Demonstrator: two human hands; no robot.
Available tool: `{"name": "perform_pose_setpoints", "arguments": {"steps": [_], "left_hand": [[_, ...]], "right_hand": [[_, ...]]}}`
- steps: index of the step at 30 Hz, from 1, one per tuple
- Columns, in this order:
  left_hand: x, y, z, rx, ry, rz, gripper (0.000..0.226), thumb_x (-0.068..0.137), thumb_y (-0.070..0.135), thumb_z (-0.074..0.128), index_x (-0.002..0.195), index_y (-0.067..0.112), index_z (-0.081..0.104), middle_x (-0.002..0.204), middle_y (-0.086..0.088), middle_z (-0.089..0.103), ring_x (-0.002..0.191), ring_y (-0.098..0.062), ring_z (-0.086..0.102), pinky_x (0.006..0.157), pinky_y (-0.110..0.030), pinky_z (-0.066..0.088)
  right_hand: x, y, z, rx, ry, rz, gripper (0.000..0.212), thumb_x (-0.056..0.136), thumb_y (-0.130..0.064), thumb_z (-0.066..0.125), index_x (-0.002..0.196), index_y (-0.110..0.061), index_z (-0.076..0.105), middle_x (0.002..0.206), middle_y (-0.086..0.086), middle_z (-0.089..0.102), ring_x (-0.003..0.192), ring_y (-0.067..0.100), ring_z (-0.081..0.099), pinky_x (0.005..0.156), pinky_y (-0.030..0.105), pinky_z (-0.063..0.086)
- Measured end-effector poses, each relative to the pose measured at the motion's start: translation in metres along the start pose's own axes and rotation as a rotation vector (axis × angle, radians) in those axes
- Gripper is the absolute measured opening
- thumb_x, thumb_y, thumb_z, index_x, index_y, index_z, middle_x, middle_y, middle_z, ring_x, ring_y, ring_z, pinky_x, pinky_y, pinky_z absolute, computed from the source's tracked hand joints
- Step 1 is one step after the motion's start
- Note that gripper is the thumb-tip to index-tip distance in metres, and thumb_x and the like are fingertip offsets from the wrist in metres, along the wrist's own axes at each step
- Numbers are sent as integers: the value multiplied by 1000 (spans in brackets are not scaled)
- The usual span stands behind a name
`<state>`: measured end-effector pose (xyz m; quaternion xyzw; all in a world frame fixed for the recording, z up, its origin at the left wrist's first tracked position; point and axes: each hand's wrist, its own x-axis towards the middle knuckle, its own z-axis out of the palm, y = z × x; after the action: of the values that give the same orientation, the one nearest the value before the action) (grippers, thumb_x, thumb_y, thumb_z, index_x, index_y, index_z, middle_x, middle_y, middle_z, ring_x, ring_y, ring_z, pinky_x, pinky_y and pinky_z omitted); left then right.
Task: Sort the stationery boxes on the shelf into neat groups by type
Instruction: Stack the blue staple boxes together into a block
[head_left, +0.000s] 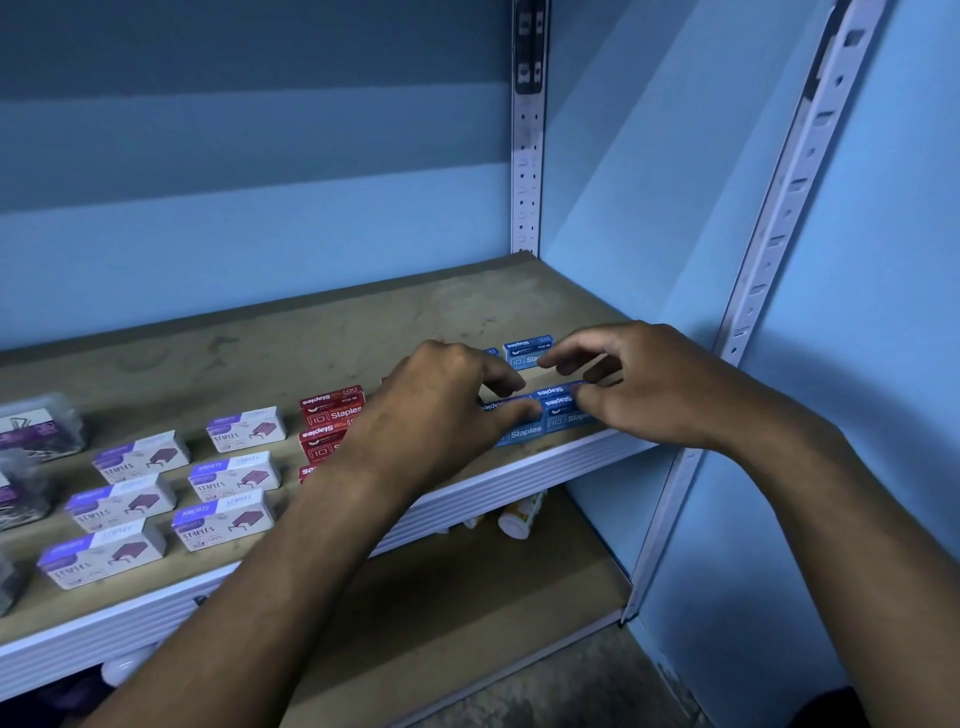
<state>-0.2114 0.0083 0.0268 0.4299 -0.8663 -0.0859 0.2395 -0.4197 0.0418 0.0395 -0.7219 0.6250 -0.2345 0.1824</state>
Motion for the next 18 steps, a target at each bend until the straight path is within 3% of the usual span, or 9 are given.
{"name": "perform_pose_setpoints", "arguments": {"steps": [4, 9, 13, 15, 18], "left_hand": [[1, 0, 4, 106, -18, 7, 42, 79, 56, 70, 113, 32, 71, 108, 15, 72, 91, -9, 61, 109, -42, 41], [2, 5, 8, 140, 24, 6, 33, 81, 49, 70, 109, 31, 73, 105, 12, 74, 87, -8, 64, 122, -40, 21], [1, 7, 8, 132, 23, 7, 32, 83, 49, 69, 109, 30, 73, 105, 12, 74, 85, -7, 64, 123, -39, 20], [1, 6, 8, 139, 28, 17, 34, 82, 50, 69, 110, 31, 73, 105, 12, 74, 90, -8, 63, 119, -40, 28], [1, 2, 6, 142, 71, 13, 44, 79, 59, 67, 113, 33, 71, 108, 15, 72, 105, -9, 56, 91, -34, 51]], "right_hand": [[1, 4, 1, -24, -32, -8, 38, 84, -22, 78, 114, -43, 68, 112, -22, 66, 100, -3, 60, 90, 25, 51], [4, 4, 3, -60, -12, -18, 33, 84, -20, 79, 109, -40, 74, 111, -17, 70, 96, -1, 60, 84, 22, 48], [5, 3, 4, -86, -13, -13, 35, 82, -21, 80, 111, -40, 75, 114, -15, 71, 96, 2, 60, 84, 22, 48], [5, 3, 4, -90, -18, -13, 36, 83, -22, 80, 112, -42, 74, 116, -15, 70, 98, 2, 61, 86, 24, 49], [4, 4, 0, -40, -6, -20, 38, 84, -30, 77, 118, -45, 69, 117, -20, 67, 101, 1, 62, 85, 21, 49]]}}
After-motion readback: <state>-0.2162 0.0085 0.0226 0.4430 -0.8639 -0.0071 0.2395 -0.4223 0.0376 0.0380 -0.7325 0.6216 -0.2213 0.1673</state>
